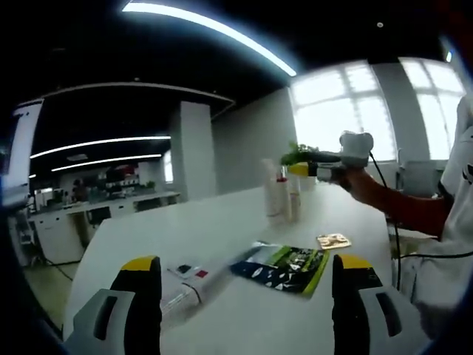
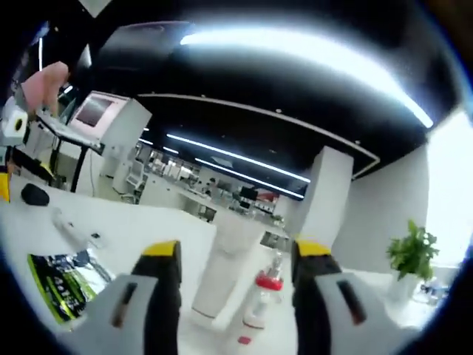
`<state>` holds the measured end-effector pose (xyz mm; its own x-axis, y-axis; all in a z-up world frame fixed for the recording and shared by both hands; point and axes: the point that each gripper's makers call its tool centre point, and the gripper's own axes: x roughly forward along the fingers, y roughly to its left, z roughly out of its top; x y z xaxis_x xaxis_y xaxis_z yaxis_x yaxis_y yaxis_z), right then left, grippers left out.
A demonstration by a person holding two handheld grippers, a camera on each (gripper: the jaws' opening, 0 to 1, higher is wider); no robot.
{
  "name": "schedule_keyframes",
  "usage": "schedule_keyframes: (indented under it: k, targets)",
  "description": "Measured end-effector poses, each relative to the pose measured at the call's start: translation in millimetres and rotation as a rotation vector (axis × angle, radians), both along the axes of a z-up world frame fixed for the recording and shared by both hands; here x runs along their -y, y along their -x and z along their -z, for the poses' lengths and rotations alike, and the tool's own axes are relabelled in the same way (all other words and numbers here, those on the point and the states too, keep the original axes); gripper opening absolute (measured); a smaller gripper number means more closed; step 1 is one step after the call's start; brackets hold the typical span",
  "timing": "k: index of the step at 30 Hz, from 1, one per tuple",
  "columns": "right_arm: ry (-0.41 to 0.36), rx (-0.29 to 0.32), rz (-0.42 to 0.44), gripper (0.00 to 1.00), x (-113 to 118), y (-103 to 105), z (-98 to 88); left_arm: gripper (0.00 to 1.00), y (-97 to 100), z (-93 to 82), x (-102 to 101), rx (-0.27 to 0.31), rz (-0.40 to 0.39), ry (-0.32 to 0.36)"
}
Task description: Arrange the skincare products in the storage area until every visible bottle or jar stands upright without overlapping.
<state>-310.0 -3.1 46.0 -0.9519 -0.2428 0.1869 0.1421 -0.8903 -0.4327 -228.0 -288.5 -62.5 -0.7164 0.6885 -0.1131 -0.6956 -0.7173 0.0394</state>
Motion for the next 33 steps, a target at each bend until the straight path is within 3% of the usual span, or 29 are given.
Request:
schedule_keyframes:
  k: [11, 15, 19, 33]
  targets:
    - [-0.063, 0.070, -0.192, 0.52, 65.0, -7.8, 9.3, 0.98, -0.4, -2.8, 5.8, -0.006, -0.006, -0.009]
    - [-0.072, 0.112, -0.308, 0.37, 95.1, -10.4, 18.3, 0.98, 1.1, -1.2, 6.7, -0.002, -0.008, -0.008]
    - [-0.127, 0.113, -0.332, 0.39, 118.2, -6.9, 26.0, 0.98, 0.5, -1.2, 6.6, -0.002, -0.005, -0.007]
    - [-0.159, 0.246, -0.516, 0.40, 175.5, 1.3, 58.4, 0.98, 1.4, 1.3, 7.2, 0.002, -0.001, 0.008]
